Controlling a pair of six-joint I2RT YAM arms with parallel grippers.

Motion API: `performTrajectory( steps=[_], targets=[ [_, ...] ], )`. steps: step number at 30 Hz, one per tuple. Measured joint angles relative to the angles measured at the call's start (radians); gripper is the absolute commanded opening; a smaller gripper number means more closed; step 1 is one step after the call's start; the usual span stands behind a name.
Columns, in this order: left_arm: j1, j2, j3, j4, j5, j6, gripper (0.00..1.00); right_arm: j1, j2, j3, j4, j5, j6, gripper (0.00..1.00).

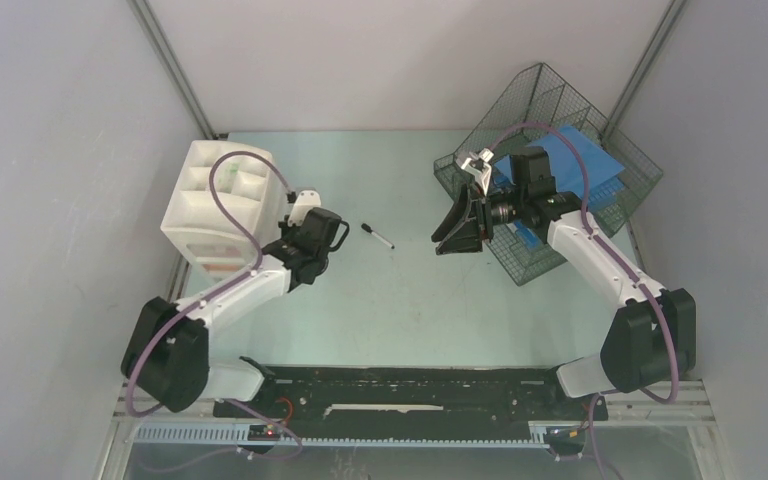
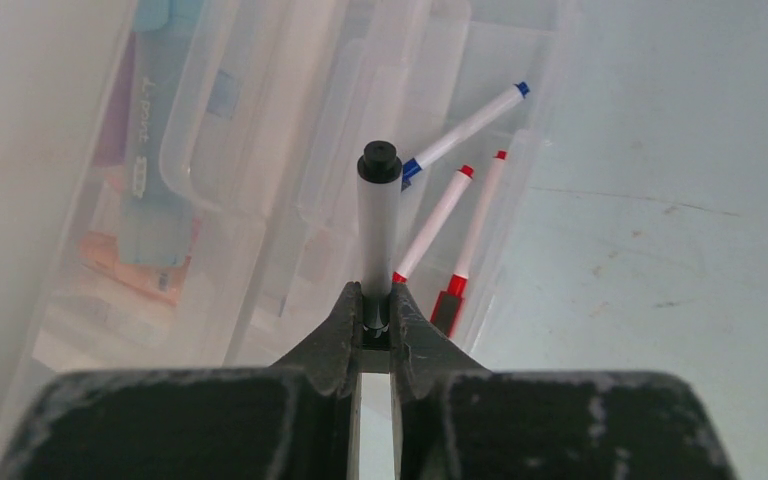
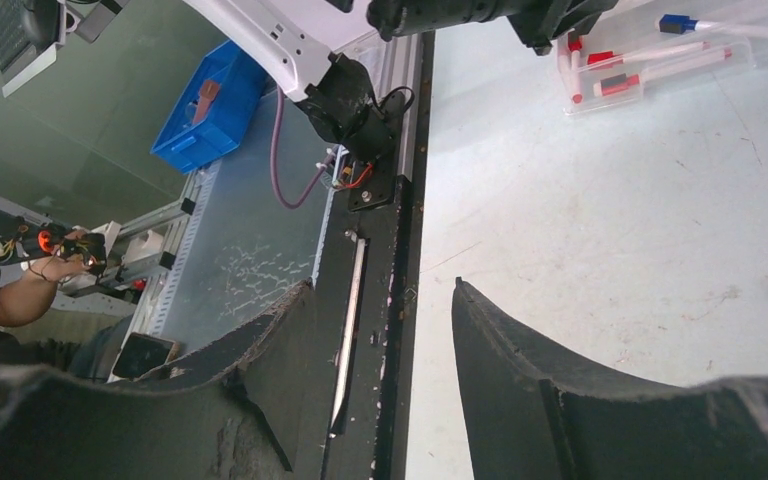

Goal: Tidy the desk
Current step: Place the stationery in the drawer.

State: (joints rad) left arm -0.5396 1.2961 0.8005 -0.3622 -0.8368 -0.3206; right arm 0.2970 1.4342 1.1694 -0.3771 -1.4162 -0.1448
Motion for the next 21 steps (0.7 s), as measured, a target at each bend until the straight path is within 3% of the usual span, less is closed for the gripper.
performTrajectory(
  steps=[5,12,21],
  targets=[
    [0.037,0.093,0.039,0.0,-0.027,0.034,0.21,0.0,0.0,0.0,-0.006,0.001,-0.006,0.6],
    [0.056,0.151,0.07,0.0,-0.034,0.06,0.54,0.0,0.0,0.0,-0.008,0.002,-0.009,0.6],
    [0.056,0.086,0.082,-0.039,0.069,0.047,0.64,0.0,0.001,0.0,-0.023,0.028,-0.034,0.6]
  ],
)
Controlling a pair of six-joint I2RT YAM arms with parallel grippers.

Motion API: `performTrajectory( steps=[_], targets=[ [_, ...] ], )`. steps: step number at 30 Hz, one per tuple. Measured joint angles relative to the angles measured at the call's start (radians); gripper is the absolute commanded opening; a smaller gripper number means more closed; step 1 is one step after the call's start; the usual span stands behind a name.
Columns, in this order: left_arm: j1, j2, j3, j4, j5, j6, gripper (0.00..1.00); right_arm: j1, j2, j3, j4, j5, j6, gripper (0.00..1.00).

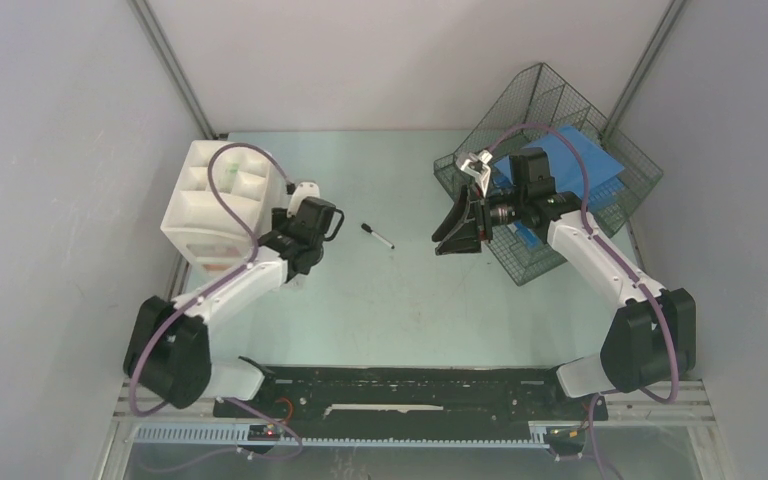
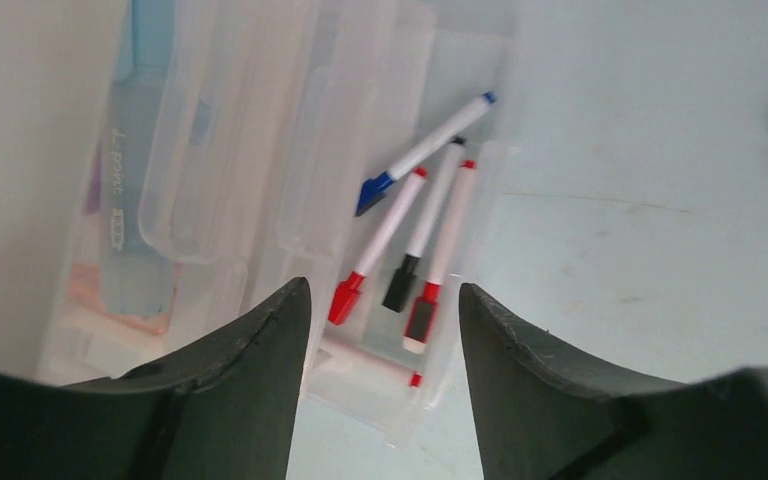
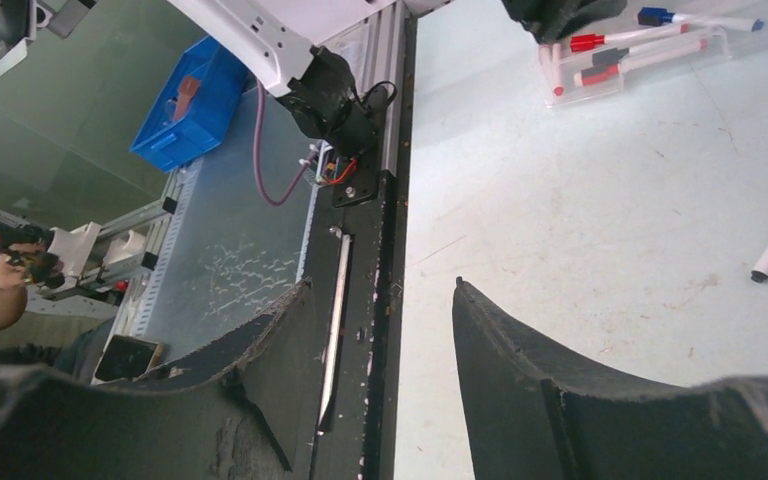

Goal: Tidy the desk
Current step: Place the stationery in the drawer.

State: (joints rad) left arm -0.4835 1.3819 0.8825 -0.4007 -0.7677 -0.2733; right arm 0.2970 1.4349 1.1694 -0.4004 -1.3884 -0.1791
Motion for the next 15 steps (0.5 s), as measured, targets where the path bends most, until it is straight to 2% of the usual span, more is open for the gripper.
performTrajectory(
  steps=[6,11,15],
  targets=[
    [0.0,-0.241,-0.067,0.06,0.229,0.002,0.74,0.0,0.0,0.0,-0.031,0.038,-0.04,0.6],
    [0.0,-0.494,-0.232,0.173,0.443,-0.019,0.99,0.0,0.0,0.0,-0.053,0.089,-0.078,0.6],
    [0.0,-0.612,-0.343,0.237,0.55,-0.053,1.0,0.009,0.0,0.0,-0.068,0.165,-0.116,0.61]
  ],
)
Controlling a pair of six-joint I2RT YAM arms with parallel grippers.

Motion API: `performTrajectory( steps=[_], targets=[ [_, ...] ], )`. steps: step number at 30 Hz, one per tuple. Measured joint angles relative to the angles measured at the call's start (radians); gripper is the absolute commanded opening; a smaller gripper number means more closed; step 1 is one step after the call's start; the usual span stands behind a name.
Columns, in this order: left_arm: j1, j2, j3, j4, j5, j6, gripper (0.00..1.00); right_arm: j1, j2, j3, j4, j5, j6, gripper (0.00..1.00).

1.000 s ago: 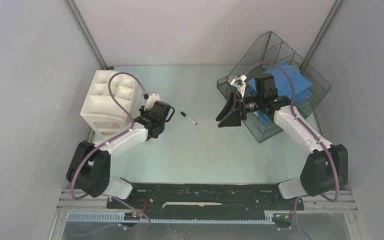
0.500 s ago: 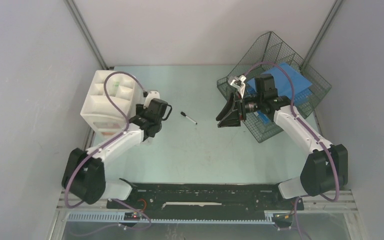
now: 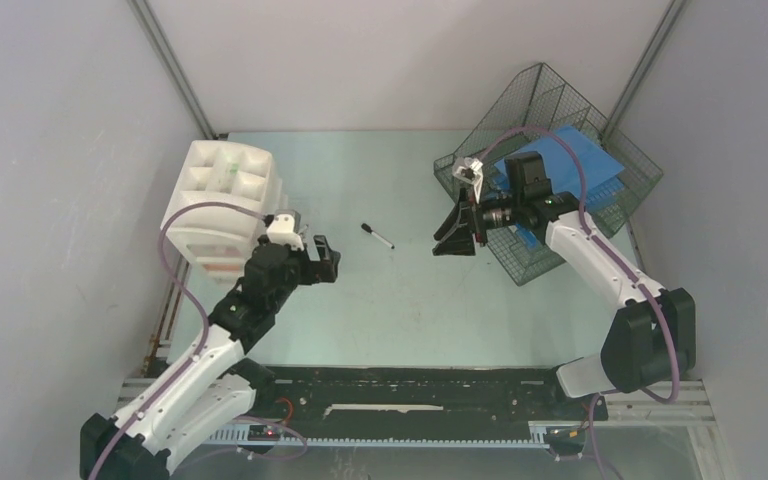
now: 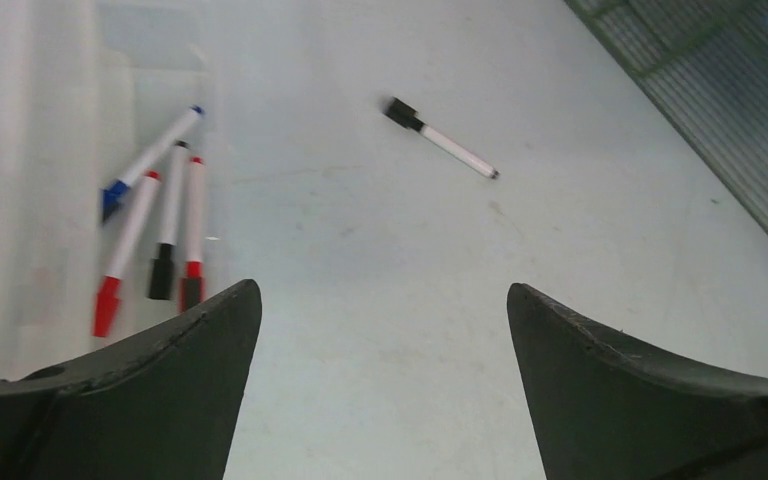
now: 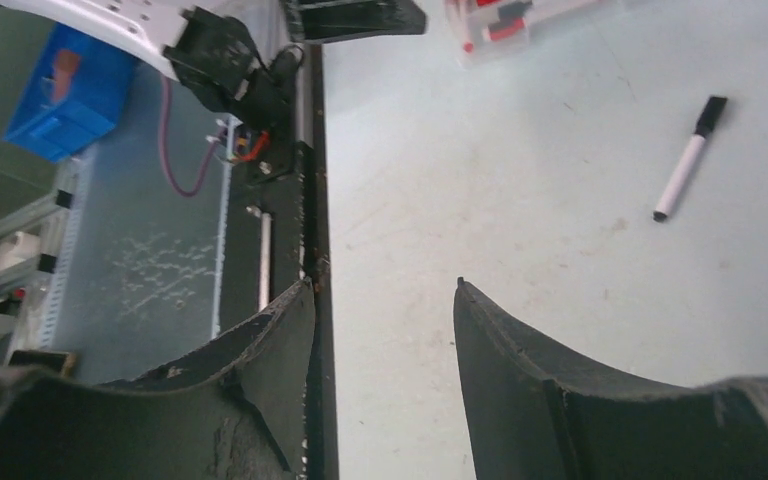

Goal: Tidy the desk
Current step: Place the stationery in the drawer, then pick up the stationery from the center of the board.

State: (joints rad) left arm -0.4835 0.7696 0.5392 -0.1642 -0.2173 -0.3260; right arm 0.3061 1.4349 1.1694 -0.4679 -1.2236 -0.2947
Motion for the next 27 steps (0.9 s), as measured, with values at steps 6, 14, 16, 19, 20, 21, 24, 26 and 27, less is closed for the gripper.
performTrajectory(
  steps=[6,14,16,19,20,21,24,26,27],
  targets=[
    [0.0,-0.077,-0.081,0.036,0.137,-0.064,1.0,0.094,0.058,0.099,-0.126,0.219,-0.087,0.62],
    [0.0,-0.234,-0.137,0.047,0.208,-0.137,1.0,0.264,0.37,0.488,-0.33,0.544,-0.149,0.62],
    [0.0,-0.268,-0.139,0.046,0.207,-0.145,1.0,0.286,0.452,0.566,-0.362,0.597,-0.147,0.62],
    [0.0,-0.316,-0.141,0.037,0.204,-0.156,1.0,0.312,0.57,0.665,-0.405,0.675,-0.145,0.63],
    [0.0,-0.331,-0.141,0.032,0.202,-0.158,1.0,0.319,0.602,0.689,-0.414,0.695,-0.144,0.63],
    [0.0,-0.347,-0.141,0.027,0.198,-0.163,1.0,0.325,0.635,0.715,-0.424,0.718,-0.143,0.63],
    [0.0,-0.377,-0.141,0.006,0.19,-0.172,1.0,0.338,0.718,0.779,-0.445,0.769,-0.136,0.62],
    [0.0,-0.395,-0.138,-0.032,0.183,-0.173,1.0,0.342,0.767,0.822,-0.454,0.795,-0.128,0.62],
    [0.0,-0.401,-0.136,-0.048,0.18,-0.173,1.0,0.344,0.786,0.84,-0.457,0.803,-0.124,0.62]
  ],
)
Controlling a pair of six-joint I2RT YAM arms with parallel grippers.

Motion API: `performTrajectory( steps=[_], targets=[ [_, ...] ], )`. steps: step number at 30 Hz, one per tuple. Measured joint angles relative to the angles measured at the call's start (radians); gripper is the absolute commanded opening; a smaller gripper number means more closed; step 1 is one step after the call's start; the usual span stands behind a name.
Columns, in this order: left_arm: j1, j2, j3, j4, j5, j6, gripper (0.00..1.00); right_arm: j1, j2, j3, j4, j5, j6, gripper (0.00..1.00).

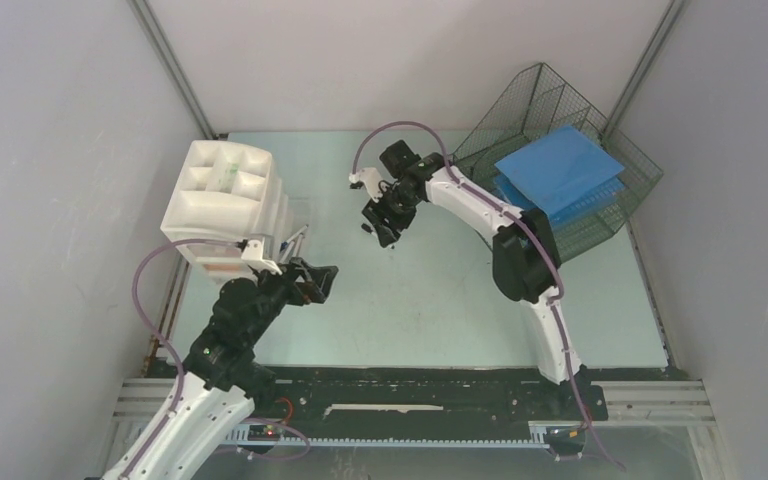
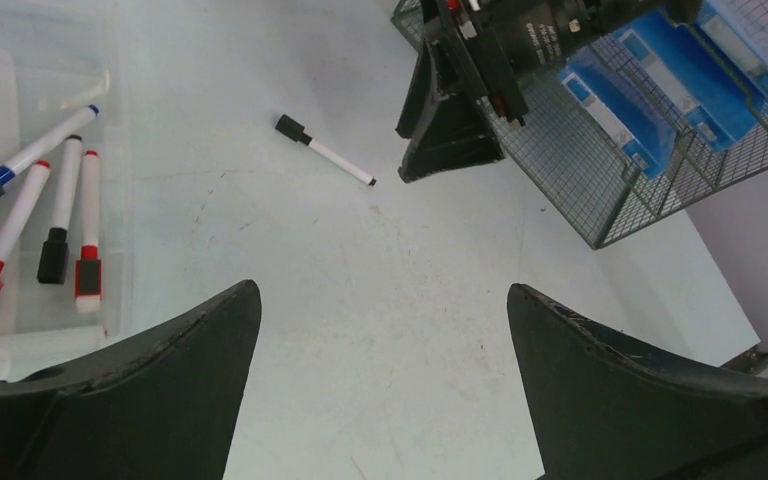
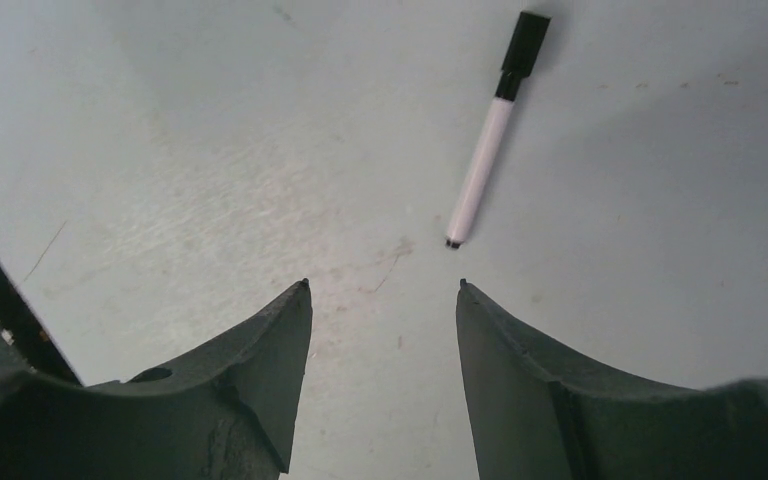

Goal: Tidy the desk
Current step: Pick up the stationery from the center of the board.

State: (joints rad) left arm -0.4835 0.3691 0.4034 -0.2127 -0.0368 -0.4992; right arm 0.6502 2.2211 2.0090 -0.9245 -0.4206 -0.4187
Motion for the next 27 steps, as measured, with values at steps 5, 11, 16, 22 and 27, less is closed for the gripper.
performTrajectory(
  steps=[5,11,16,22,27],
  targets=[
    [0.0,-0.045,0.088,-0.128,-0.014,0.003,1.0,0.012,0.103,0.081,-0.002,0.052,0.015,0.63],
    [0.0,-0.047,0.196,-0.217,-0.051,0.047,1.0,0.032,0.177,0.145,0.003,0.114,0.022,0.6],
    [0.0,-0.033,0.203,-0.231,-0.066,0.063,1.0,0.04,0.252,0.209,0.003,0.154,0.032,0.57],
    [0.0,-0.017,0.203,-0.25,-0.067,0.065,1.0,0.04,0.274,0.227,0.013,0.217,0.034,0.43],
    [0.0,-0.016,0.203,-0.251,-0.069,0.064,1.0,0.042,0.279,0.227,0.029,0.272,0.03,0.27]
  ],
)
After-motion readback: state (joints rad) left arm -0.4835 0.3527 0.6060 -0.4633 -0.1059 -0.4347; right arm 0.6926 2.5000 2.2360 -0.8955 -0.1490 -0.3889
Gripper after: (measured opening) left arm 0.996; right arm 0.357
